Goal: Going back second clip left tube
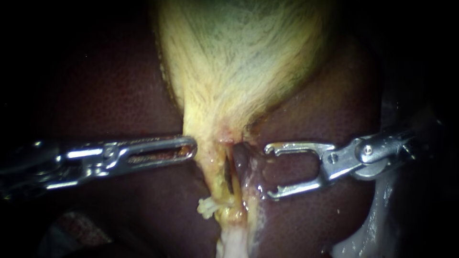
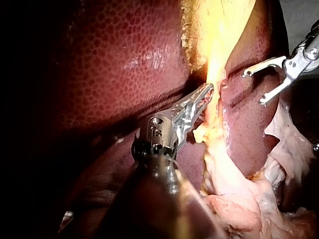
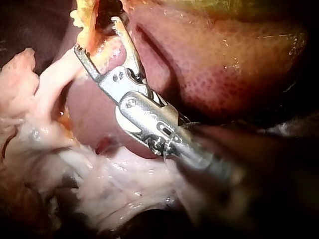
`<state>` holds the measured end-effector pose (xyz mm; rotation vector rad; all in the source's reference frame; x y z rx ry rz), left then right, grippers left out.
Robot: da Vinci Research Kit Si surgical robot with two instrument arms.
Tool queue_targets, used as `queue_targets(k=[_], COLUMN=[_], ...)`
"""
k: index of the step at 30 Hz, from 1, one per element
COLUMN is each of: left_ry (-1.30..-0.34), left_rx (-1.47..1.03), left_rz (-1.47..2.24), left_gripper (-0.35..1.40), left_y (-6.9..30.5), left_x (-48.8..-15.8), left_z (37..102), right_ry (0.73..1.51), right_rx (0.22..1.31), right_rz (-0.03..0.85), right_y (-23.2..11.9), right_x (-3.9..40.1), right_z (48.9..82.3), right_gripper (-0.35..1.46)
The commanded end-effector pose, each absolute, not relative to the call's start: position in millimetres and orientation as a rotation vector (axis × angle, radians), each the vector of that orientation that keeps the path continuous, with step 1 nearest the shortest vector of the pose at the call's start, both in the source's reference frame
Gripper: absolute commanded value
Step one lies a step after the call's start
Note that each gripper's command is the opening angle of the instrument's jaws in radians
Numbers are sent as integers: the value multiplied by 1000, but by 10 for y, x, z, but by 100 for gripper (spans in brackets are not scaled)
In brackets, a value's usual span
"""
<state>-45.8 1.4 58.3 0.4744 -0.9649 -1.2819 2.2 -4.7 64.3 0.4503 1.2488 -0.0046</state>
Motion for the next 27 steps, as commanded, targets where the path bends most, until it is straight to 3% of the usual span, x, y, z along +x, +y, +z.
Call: queue_targets(k=[1,27], left_ry=[-966,-942], left_rx=[476,473], left_rz=[-1280,-1269], left_gripper=[-35,-35], left_y=[13,14], left_x=[-459,-496], left_z=[584,620], right_ry=[1249,1251], right_rx=[449,437], right_rz=[-8,-18], right_y=[-45,-36], right_x=[20,11], right_z=[642,631], right_gripper=[60,60])
